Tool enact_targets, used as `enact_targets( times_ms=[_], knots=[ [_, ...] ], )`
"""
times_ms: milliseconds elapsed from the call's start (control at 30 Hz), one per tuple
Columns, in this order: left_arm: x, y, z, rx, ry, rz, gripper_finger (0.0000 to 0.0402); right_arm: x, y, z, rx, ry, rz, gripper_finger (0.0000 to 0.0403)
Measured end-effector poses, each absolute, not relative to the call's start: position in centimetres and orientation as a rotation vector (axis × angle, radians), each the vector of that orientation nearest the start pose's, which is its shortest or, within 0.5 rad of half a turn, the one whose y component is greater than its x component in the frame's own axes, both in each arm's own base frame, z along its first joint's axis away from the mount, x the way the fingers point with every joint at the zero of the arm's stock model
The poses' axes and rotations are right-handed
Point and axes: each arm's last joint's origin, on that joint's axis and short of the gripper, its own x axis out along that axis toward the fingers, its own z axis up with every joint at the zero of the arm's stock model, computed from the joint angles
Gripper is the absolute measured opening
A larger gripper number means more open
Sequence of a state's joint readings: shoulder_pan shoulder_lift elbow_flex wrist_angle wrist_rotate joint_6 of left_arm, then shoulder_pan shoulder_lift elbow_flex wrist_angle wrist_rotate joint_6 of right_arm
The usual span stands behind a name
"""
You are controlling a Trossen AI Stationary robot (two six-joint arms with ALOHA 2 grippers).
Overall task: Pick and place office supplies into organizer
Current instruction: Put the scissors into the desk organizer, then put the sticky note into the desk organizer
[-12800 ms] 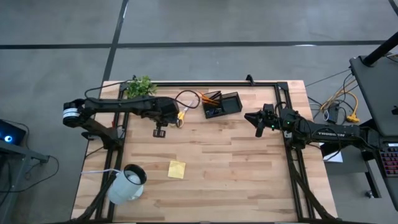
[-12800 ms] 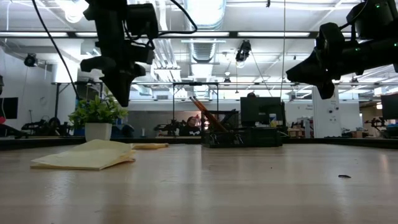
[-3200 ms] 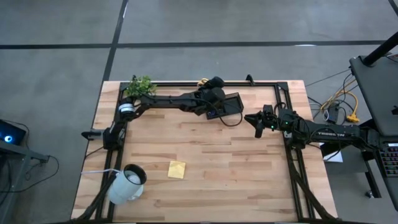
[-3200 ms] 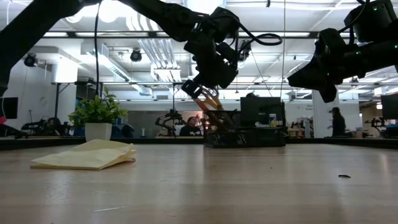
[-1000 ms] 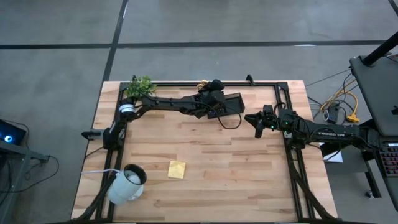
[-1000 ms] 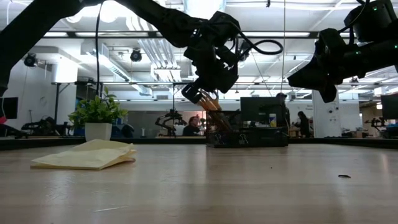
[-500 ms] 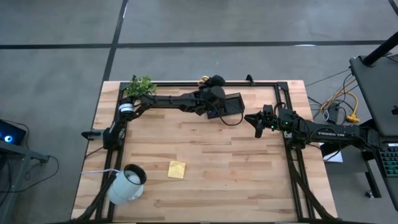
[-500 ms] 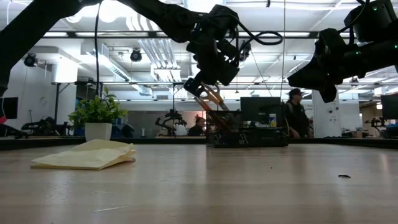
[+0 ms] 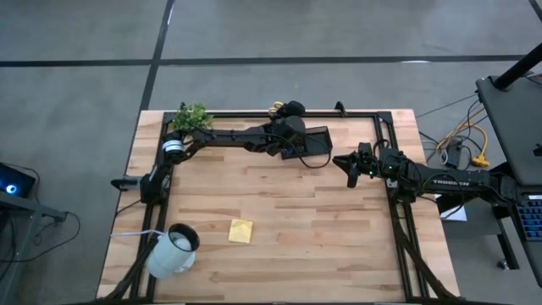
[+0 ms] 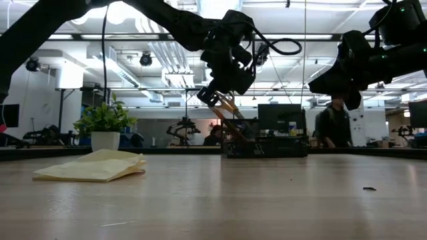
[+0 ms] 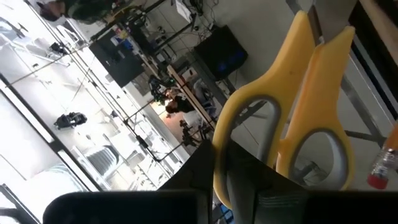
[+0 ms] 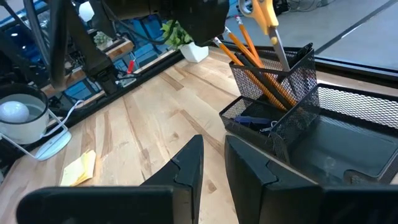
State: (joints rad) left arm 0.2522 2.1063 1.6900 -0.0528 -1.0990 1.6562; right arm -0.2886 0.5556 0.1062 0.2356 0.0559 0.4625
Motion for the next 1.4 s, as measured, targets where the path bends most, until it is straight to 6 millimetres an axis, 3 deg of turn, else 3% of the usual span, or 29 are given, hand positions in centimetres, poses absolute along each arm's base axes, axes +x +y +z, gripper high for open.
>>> enact_targets(
  times_ms=[400,733,1167,1400],
  knots=[
    [45.0,13.4,22.6,1.581,1.47,0.529,0.0012,13.1,-4.0,17.0,0.479,0.131,-0.386,0.0057],
    [45.3,13.3,22.4,1.545,1.396,0.538,0.0053,13.1,-4.1,17.0,0.476,0.127,-0.403,0.0057],
    [45.1,13.3,22.8,1.541,1.397,0.554,0.006,13.1,-4.1,17.0,0.475,0.125,-0.411,0.0057],
    [45.2,13.3,22.8,1.526,1.374,0.553,0.0103,13.1,-4.1,17.0,0.475,0.125,-0.411,0.0057]
  ],
)
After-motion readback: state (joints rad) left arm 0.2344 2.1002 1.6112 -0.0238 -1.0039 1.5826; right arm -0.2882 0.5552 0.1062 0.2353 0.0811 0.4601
